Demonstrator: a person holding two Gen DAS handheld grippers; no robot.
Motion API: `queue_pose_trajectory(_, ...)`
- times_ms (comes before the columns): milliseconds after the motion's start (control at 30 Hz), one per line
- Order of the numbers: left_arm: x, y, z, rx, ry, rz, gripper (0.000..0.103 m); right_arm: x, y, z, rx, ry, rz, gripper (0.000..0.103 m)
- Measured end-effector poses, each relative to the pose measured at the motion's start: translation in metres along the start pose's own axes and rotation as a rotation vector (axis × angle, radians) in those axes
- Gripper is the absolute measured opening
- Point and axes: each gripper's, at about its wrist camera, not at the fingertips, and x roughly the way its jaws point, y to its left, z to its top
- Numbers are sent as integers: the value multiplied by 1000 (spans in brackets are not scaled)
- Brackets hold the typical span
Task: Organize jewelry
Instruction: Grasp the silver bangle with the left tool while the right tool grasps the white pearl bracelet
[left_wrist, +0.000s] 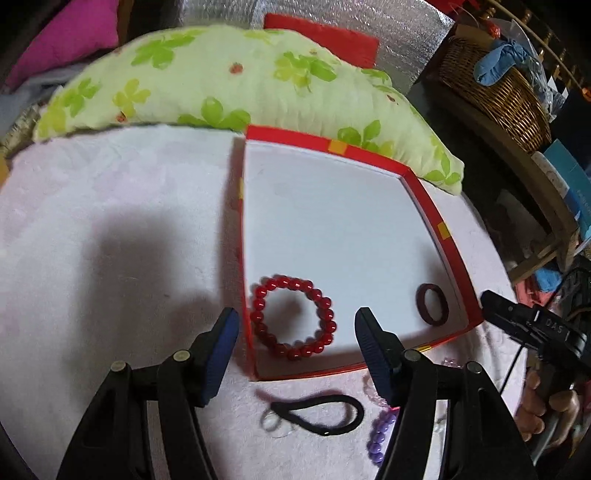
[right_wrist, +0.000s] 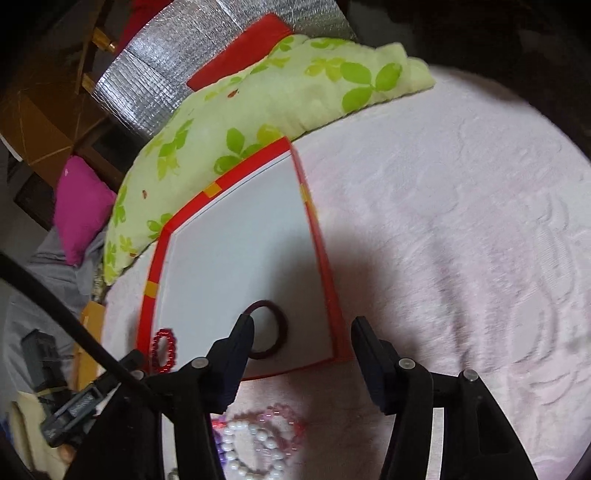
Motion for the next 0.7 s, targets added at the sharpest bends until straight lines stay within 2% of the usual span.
queue_pose_trajectory(133, -26, 1, -5, 38, -81, 110, 66, -17, -6, -6, -12, -21, -17, 59)
queue_pose_trajectory(300, -67, -1, -25, 122, -180, 175, 66, -39, -7, -28, -82, -11, -1, 59)
queue_pose_trajectory(433, -87, -4, -53, 182, -195, 170, 66, -46, -11, -55, -79, 34, 66, 59)
queue_pose_trajectory(533, -95, -6, -82, 198, -166, 147, 66, -40, -12, -79, -52, 98, 123, 59)
queue_pose_trajectory(600, -98, -10, -105, 208, -143, 121, 67, -33, -10, -91, -36, 135, 149, 54)
queue_pose_trajectory(700, -96, -18, -132, 226, -101, 90, 69, -20, -5, -100, -17, 175, 152, 52)
